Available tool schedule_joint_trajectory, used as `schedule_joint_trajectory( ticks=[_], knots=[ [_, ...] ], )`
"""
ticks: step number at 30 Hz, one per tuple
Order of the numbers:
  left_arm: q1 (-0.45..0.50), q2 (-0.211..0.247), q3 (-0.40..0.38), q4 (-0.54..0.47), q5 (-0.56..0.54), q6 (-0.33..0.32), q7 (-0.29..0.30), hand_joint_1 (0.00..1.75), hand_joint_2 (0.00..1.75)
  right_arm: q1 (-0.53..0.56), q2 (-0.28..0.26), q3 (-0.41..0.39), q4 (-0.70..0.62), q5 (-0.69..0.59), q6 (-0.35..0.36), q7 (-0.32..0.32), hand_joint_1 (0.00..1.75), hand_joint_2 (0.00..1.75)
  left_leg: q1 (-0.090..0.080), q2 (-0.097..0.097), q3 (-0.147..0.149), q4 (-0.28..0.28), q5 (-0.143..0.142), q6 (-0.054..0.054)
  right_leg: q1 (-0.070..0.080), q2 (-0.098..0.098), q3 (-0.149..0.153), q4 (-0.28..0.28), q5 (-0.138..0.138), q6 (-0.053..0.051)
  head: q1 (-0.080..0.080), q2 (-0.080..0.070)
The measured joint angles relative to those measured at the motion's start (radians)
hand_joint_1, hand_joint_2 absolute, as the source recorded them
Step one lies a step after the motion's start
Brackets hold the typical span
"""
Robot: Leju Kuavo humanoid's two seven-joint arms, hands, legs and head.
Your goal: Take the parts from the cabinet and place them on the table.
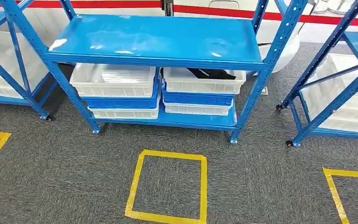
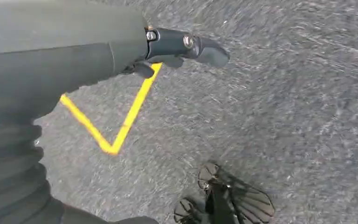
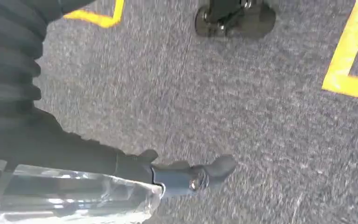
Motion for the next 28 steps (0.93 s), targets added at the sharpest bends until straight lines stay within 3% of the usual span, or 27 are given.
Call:
schedule_joint_trajectory(
  ticks=[1, 2, 3, 5, 6, 7, 8, 9, 10, 11, 12, 13, 15, 16, 17, 18, 20, 21, 22, 23, 24, 25, 26, 27, 28],
  knots=[
    [0.004, 0.001, -0.026, -0.001, 0.02, -0.009, 0.005, 0.0, 1.75, 0.003, -0.007, 0.006, -0.004, -0.013, 0.004, 0.001, 0.0, 1.75, 0.012, 0.002, 0.015, -0.025, 0.016, 0.0, 0.0, 0.0, -0.004, 0.017, -0.009, 0.0, 0.002, 0.0],
    [0.006, 0.005, -0.054, -0.006, 0.04, -0.019, 0.008, 0.0, 1.75, 0.009, -0.009, 0.014, -0.005, -0.033, 0.013, 0.002, 0.0, 1.75, 0.009, 0.003, 0.022, -0.038, 0.021, 0.007, 0.002, 0.001, -0.03, 0.06, -0.036, -0.006, 0.004, 0.0],
    [0.006, 0.01, -0.081, -0.014, 0.061, -0.028, 0.012, 0.0, 0.0, 0.016, -0.011, 0.022, -0.006, -0.049, 0.021, 0.004, 0.0, 0.0, 0.009, 0.003, 0.019, -0.039, 0.024, 0.014, -0.002, 0.001, -0.068, 0.137, -0.073, -0.014, 0.005, 0.0],
    [0.005, 0.017, -0.126, -0.026, 0.095, -0.044, 0.018, 0.0, 0.0, 0.034, -0.017, 0.033, -0.005, -0.075, 0.032, 0.008, 0.0, 0.0, 0.005, 0.001, 0.016, -0.038, 0.023, 0.013, -0.006, 0.001, -0.15, 0.294, -0.13, -0.015, 0.003, 0.0],
    [0.005, 0.021, -0.151, -0.037, 0.114, -0.055, 0.022, 0.0, 0.0, 0.046, -0.019, 0.041, -0.005, -0.091, 0.039, 0.01, 0.0, 0.0, 0.004, 0.0, 0.015, -0.037, 0.023, 0.013, -0.006, 0.001, -0.171, 0.33, -0.134, -0.009, 0.004, 0.0],
    [0.004, 0.024, -0.176, -0.049, 0.134, -0.064, 0.027, 0.0, 0.0, 0.06, -0.022, 0.048, -0.005, -0.106, 0.045, 0.011, 0.0, 0.0, 0.004, -0.002, 0.016, -0.037, 0.022, 0.012, -0.009, 0.001, -0.167, 0.313, -0.117, 0.001, 0.004, 0.0],
    [0.004, 0.027, -0.201, -0.062, 0.152, -0.073, 0.031, 0.0, 0.0, 0.074, -0.025, 0.055, -0.003, -0.121, 0.052, 0.012, 0.0, 0.0, 0.005, -0.003, 0.017, -0.036, 0.021, 0.01, -0.012, 0.001, -0.137, 0.247, -0.083, 0.013, 0.004, 0.0],
    [0.002, 0.028, -0.224, -0.074, 0.169, -0.081, 0.034, 0.0, 1.75, 0.085, -0.029, 0.062, -0.002, -0.135, 0.056, 0.013, 0.0, 0.0, 0.005, -0.004, 0.017, -0.032, 0.019, 0.006, -0.015, 0.001, -0.094, 0.159, -0.046, 0.024, 0.005, 0.0],
    [0.001, 0.032, -0.249, -0.086, 0.187, -0.09, 0.036, 0.0, 0.0, 0.095, -0.031, 0.071, 0.0, -0.148, 0.064, 0.014, 0.0, 1.75, 0.006, -0.005, 0.016, -0.024, 0.014, -0.001, -0.019, 0.0, -0.039, 0.051, -0.011, 0.031, 0.005, 0.0],
    [0.001, 0.035, -0.269, -0.097, 0.201, -0.096, 0.039, 0.0, 0.0, 0.101, -0.031, 0.076, 0.001, -0.16, 0.068, 0.014, 0.0, 1.75, 0.001, -0.003, 0.012, -0.015, 0.008, -0.009, -0.021, -0.001, -0.027, 0.014, -0.002, 0.025, 0.006, 0.0],
    [0.0, 0.041, -0.299, -0.109, 0.225, -0.107, 0.044, 0.0, 0.0, 0.108, -0.033, 0.087, 0.002, -0.178, 0.075, 0.015, 0.0, 1.75, -0.003, -0.003, 0.012, -0.008, -0.004, -0.019, -0.018, 0.002, -0.024, 0.013, 0.003, 0.011, 0.0, 0.0],
    [0.0, 0.047, -0.326, -0.118, 0.245, -0.114, 0.047, 0.0, 0.0, 0.115, -0.033, 0.096, 0.002, -0.192, 0.083, 0.015, 0.0, 0.0, -0.003, -0.002, 0.013, -0.008, -0.004, -0.024, -0.015, 0.003, -0.023, 0.015, 0.005, 0.002, -0.003, 0.0],
    [0.004, 0.056, -0.372, -0.127, 0.282, -0.133, 0.055, 0.0, 0.0, 0.125, -0.037, 0.113, 0.002, -0.224, 0.095, 0.018, 0.0, 0.0, 0.003, -0.002, 0.013, -0.005, -0.002, -0.03, -0.018, 0.002, -0.019, 0.014, 0.01, -0.009, -0.001, 0.0],
    [0.009, 0.063, -0.396, -0.131, 0.302, -0.141, 0.061, 0.0, 0.0, 0.128, -0.039, 0.122, 0.002, -0.239, 0.101, 0.018, 0.0, 0.0, 0.009, -0.002, 0.01, 0.006, -0.008, -0.034, -0.03, 0.002, -0.017, 0.012, 0.014, -0.016, -0.001, 0.0],
    [0.017, 0.066, -0.427, -0.132, 0.323, -0.15, 0.065, 0.0, 0.0, 0.13, -0.042, 0.131, -0.002, -0.254, 0.108, 0.018, 0.0, 0.0, 0.01, -0.001, -0.002, 0.04, -0.039, -0.042, -0.028, 0.001, -0.017, 0.012, 0.015, -0.023, -0.003, 0.0],
    [0.025, 0.068, -0.446, -0.132, 0.34, -0.159, 0.068, 0.0, 0.0, 0.13, -0.043, 0.14, -0.007, -0.268, 0.113, 0.018, 0.0, 1.75, 0.013, -0.002, -0.028, 0.103, -0.082, -0.05, -0.026, 0.0, -0.017, 0.012, 0.015, -0.026, -0.005, 0.0],
    [0.047, 0.072, -0.49, -0.13, 0.376, -0.176, 0.076, 0.0, 0.0, 0.126, -0.044, 0.154, -0.024, -0.295, 0.126, 0.019, 0.0, 1.75, 0.019, -0.001, -0.1, 0.259, -0.158, -0.062, -0.022, 0.0, -0.021, 0.013, 0.015, -0.028, -0.005, 0.0],
    [0.063, 0.074, -0.512, -0.127, 0.394, -0.185, 0.081, 0.0, 0.0, 0.122, -0.045, 0.162, -0.036, -0.309, 0.13, 0.021, 0.0, 1.75, 0.021, -0.001, -0.127, 0.315, -0.174, -0.064, -0.021, 0.0, -0.021, 0.013, 0.015, -0.028, -0.005, 0.0],
    [0.078, 0.077, -0.532, -0.121, 0.41, -0.191, 0.085, 0.0, 0.0, 0.117, -0.047, 0.169, -0.049, -0.322, 0.137, 0.022, 0.0, 1.75, 0.021, -0.001, -0.127, 0.313, -0.159, -0.063, -0.02, 0.0, -0.02, 0.013, 0.015, -0.028, -0.005, 0.0],
    [0.092, 0.08, -0.549, -0.114, 0.425, -0.199, 0.088, 0.0, 0.0, 0.112, -0.049, 0.175, -0.063, -0.333, 0.141, 0.023, 0.0, 1.75, 0.021, -0.001, -0.104, 0.265, -0.126, -0.06, -0.02, 0.001, -0.019, 0.013, 0.015, -0.028, -0.005, 0.0],
    [0.107, 0.082, -0.564, -0.108, 0.438, -0.204, 0.091, 0.0, 0.0, 0.105, -0.049, 0.18, -0.076, -0.343, 0.146, 0.024, 0.0, 1.75, 0.025, -0.001, -0.06, 0.176, -0.079, -0.064, -0.023, 0.001, -0.017, 0.013, 0.012, -0.032, -0.005, 0.0],
    [0.121, 0.088, -0.586, -0.101, 0.455, -0.212, 0.094, 0.0, 0.0, 0.097, -0.05, 0.19, -0.094, -0.357, 0.152, 0.024, 0.0, 1.75, 0.032, 0.0, -0.005, 0.071, -0.034, -0.075, -0.023, 0.003, -0.015, 0.015, 0.012, -0.033, -0.004, 0.0],
    [0.132, 0.089, -0.611, -0.094, 0.474, -0.222, 0.098, 0.0, 0.0, 0.091, -0.056, 0.198, -0.111, -0.372, 0.158, 0.026, 0.0, 1.75, 0.039, 0.0, 0.032, -0.005, -0.023, -0.093, -0.012, 0.002, -0.015, 0.018, 0.01, -0.032, -0.005, 0.0],
    [0.139, 0.091, -0.631, -0.09, 0.491, -0.23, 0.102, 0.0, 0.0, 0.086, -0.06, 0.204, -0.121, -0.385, 0.163, 0.028, 0.0, 1.75, 0.03, -0.009, 0.032, -0.005, -0.017, -0.096, -0.004, 0.003, -0.028, 0.018, 0.005, -0.027, -0.004, 0.0],
    [0.145, 0.093, -0.653, -0.089, 0.507, -0.236, 0.104, 0.0, 0.0, 0.083, -0.063, 0.212, -0.129, -0.397, 0.169, 0.028, 0.0, 1.75, 0.026, -0.007, 0.031, -0.003, -0.023, -0.066, 0.0, 0.003, -0.03, 0.017, 0.003, -0.025, 0.0, 0.0]
  ],
)
